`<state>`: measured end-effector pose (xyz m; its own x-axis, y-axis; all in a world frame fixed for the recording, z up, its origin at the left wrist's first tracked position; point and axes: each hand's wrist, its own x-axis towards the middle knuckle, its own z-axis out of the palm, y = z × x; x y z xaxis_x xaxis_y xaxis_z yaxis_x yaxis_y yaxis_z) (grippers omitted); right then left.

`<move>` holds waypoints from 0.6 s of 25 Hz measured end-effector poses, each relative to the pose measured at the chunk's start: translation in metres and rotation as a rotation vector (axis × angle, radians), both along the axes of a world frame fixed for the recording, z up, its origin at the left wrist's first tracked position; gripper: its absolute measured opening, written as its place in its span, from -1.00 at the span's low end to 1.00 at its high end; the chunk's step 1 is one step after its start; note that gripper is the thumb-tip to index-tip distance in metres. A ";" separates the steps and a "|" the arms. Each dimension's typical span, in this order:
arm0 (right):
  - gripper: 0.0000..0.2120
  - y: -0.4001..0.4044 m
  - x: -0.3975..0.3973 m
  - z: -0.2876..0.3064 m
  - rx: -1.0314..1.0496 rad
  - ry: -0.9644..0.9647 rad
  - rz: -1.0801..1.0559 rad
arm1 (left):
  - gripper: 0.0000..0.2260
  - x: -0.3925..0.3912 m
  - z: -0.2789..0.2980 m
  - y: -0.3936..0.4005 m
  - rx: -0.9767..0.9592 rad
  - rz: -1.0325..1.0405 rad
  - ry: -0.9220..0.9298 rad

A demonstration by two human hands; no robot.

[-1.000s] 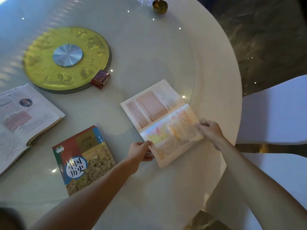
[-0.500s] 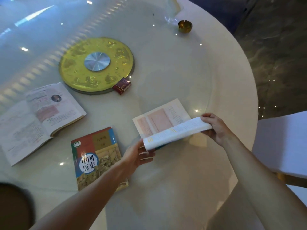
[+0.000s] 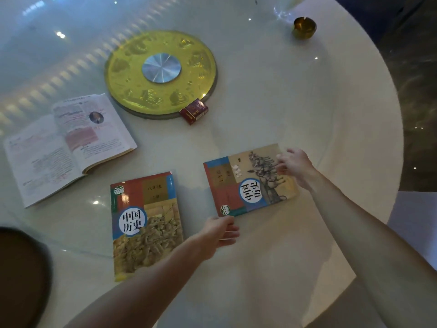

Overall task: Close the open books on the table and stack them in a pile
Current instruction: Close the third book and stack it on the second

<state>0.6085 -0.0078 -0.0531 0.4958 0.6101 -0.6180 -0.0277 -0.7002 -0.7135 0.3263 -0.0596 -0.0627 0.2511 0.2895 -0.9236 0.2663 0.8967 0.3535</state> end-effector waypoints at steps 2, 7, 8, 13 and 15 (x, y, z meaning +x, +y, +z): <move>-0.42 0.015 -0.010 -0.002 -0.051 -0.391 0.256 | -0.87 0.006 -0.006 0.000 -0.018 0.006 -0.034; -0.40 0.038 -0.035 -0.018 -0.130 -0.864 0.991 | -0.94 0.006 -0.006 0.008 -0.019 0.055 -0.063; -0.39 0.038 -0.036 -0.021 -0.200 -0.891 1.024 | -0.93 0.003 -0.006 0.013 0.013 0.081 -0.041; -0.50 0.011 -0.034 -0.022 -0.333 -0.900 0.851 | -0.68 -0.012 -0.008 0.058 0.160 0.166 -0.014; -0.51 -0.011 -0.037 -0.023 -0.315 -0.800 0.738 | -0.62 -0.009 -0.010 0.069 0.180 0.153 -0.029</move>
